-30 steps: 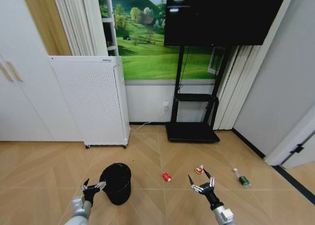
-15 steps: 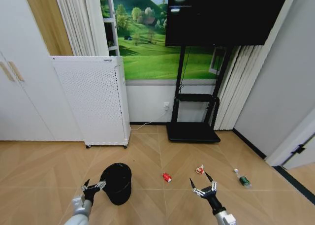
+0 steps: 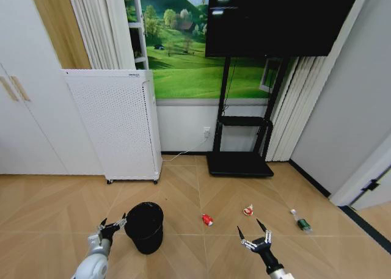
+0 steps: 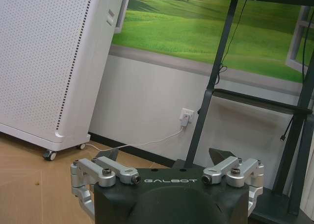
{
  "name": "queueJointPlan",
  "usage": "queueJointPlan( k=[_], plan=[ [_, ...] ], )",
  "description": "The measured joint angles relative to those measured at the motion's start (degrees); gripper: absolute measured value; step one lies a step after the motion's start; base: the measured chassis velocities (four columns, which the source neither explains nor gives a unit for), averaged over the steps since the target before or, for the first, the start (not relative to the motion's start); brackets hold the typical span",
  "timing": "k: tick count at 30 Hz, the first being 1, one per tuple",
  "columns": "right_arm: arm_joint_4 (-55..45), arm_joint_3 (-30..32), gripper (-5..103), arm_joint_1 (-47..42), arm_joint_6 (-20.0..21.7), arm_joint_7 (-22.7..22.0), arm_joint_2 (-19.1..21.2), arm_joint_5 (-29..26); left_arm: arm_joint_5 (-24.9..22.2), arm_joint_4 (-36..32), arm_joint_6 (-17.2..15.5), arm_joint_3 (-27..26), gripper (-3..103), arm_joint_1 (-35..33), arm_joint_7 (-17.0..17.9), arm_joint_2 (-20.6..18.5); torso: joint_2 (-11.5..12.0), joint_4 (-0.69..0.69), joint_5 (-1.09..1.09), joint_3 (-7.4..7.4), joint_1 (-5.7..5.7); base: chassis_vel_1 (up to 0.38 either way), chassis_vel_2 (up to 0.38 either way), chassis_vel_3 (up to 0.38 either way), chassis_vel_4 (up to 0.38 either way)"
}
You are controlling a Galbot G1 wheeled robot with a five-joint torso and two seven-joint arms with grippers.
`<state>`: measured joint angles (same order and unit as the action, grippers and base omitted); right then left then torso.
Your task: Pick up the trash bin and place the garbage on the floor into it.
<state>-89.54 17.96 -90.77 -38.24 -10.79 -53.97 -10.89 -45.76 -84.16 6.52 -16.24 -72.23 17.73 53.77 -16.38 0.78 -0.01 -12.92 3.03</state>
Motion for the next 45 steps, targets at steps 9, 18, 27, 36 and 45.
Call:
queueJointPlan(
  k=[9,18,27,36,45],
  plan=[
    [0.6,0.8,100,-0.9,-0.2,0.0,-0.1,0.5,-6.3,0.6,-4.3,4.2,99,2.6,-0.2,-0.6,0.0,0.0,0.01,-0.02,0.01,0.0,0.0,0.0,0.0],
    [2.0,0.7,100,-0.8,-0.6,-0.1,-0.7,0.9,-12.1,0.4,-7.8,5.4,103,2.3,0.5,-1.0,0.0,0.0,0.01,-0.02,0.02,0.0,0.0,0.0,0.0],
    [2.6,0.9,100,-1.9,-1.4,0.1,-1.6,1.6,-13.1,1.4,-7.9,6.0,92,3.5,0.5,-0.4,-0.1,0.0,0.01,-0.03,0.02,0.0,0.0,0.0,0.0],
    [1.6,1.7,100,-2.7,-1.9,0.1,-1.6,1.2,-12.9,2.6,-8.1,6.8,63,4.0,0.9,0.9,-0.1,0.0,0.01,-0.03,0.02,0.0,0.0,0.0,0.0],
    [0.4,2.8,100,-3.8,-2.3,0.1,-1.9,0.5,-14.1,2.8,-7.6,8.1,35,5.0,1.7,1.6,-0.1,0.0,0.01,-0.04,0.02,0.0,0.0,0.0,0.0]
  ],
)
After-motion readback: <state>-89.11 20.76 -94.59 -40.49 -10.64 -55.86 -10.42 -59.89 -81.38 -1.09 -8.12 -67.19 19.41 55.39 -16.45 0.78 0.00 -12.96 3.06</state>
